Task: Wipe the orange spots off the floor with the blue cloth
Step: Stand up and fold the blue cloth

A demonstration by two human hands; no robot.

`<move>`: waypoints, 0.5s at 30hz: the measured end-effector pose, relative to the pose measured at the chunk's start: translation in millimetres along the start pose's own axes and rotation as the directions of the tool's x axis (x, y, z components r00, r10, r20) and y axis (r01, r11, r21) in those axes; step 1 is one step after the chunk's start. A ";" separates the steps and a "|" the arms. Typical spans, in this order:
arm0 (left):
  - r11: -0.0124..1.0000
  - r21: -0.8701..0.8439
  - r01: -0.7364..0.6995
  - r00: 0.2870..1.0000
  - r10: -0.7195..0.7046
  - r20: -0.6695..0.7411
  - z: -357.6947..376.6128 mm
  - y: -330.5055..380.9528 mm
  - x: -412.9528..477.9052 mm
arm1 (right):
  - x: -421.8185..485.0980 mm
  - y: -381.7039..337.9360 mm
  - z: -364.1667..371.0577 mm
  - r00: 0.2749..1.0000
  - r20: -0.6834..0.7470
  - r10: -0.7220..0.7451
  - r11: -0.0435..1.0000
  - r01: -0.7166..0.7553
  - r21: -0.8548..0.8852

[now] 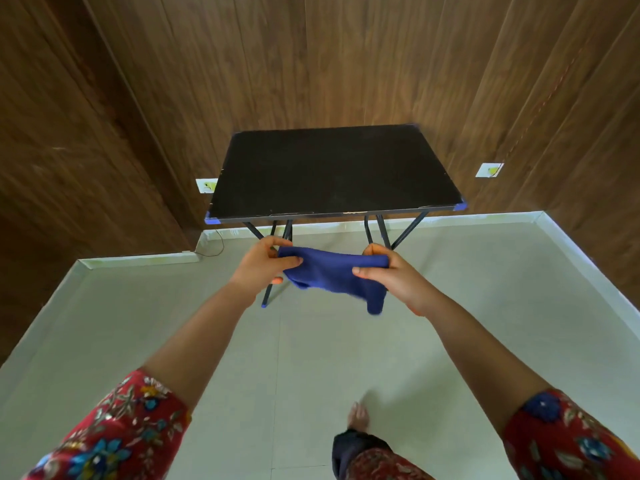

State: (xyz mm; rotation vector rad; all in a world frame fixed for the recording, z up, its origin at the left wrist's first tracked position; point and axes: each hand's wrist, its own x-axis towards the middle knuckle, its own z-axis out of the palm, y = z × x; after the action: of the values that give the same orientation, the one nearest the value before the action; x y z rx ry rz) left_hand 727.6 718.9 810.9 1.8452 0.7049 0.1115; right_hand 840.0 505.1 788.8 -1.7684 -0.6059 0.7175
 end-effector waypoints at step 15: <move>0.470 -0.661 0.585 0.801 -0.465 0.378 55.4 15.5 130.0 | 119.3 -10.3 -13.2 0.910 0.385 -0.152 0.857 0.315 -0.408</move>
State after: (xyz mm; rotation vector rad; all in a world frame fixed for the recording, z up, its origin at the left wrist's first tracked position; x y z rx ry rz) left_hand 862.6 736.7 770.0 0.7450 0.9225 -0.1324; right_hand 931.1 583.6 781.0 -1.9633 -1.3030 0.7521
